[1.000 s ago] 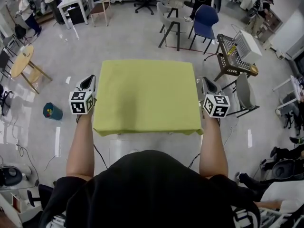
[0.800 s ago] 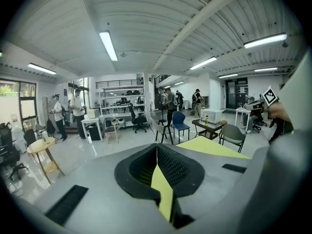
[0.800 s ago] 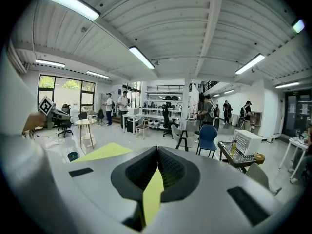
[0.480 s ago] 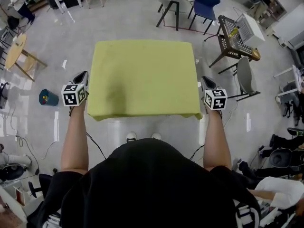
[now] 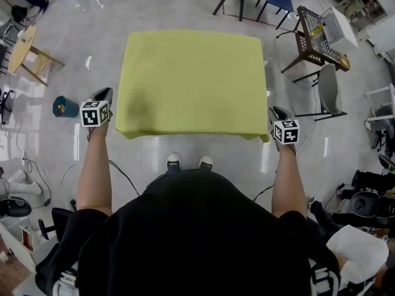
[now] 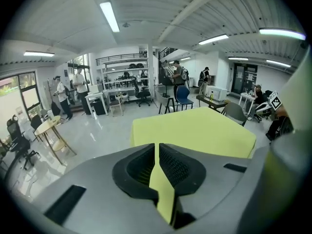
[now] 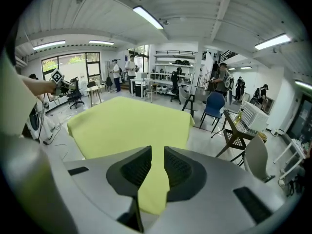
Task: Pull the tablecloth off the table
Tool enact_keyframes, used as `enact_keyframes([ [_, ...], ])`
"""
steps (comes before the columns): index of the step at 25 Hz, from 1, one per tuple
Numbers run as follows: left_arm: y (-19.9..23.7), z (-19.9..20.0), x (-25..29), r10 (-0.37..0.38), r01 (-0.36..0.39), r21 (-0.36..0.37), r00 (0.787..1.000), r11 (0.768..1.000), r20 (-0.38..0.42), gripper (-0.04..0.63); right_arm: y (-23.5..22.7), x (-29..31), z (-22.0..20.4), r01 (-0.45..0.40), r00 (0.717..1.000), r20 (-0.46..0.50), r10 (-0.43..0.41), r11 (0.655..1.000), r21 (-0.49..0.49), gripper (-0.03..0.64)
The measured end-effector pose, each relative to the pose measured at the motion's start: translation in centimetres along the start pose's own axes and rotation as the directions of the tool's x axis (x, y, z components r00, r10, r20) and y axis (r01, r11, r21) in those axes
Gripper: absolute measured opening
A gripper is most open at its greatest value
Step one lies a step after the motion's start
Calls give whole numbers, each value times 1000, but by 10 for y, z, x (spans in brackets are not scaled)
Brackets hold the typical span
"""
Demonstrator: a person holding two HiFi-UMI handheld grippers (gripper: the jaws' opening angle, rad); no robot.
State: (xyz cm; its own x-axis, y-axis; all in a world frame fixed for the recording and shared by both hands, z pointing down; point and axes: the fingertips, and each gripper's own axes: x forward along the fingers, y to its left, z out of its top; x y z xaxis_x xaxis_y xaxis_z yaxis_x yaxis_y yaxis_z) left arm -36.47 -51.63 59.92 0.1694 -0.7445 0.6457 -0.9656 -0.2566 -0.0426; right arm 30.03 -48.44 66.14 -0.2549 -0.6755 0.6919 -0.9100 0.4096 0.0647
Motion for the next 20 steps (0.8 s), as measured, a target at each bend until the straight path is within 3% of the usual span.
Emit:
enact_keyframes([
  [9, 18, -77, 16, 4, -4, 0, 990, 1000, -142, 75, -7, 20, -87, -22, 984, -179, 21, 1000, -6, 101],
  [15, 22, -121, 24, -9, 17, 30, 973, 999, -233, 107, -10, 23, -148, -48, 950, -310, 41, 999, -15, 120],
  [20, 21, -166, 32, -32, 58, 70, 946, 996, -323, 121, -17, 28, -193, -62, 910, -415, 27, 995, -72, 144],
])
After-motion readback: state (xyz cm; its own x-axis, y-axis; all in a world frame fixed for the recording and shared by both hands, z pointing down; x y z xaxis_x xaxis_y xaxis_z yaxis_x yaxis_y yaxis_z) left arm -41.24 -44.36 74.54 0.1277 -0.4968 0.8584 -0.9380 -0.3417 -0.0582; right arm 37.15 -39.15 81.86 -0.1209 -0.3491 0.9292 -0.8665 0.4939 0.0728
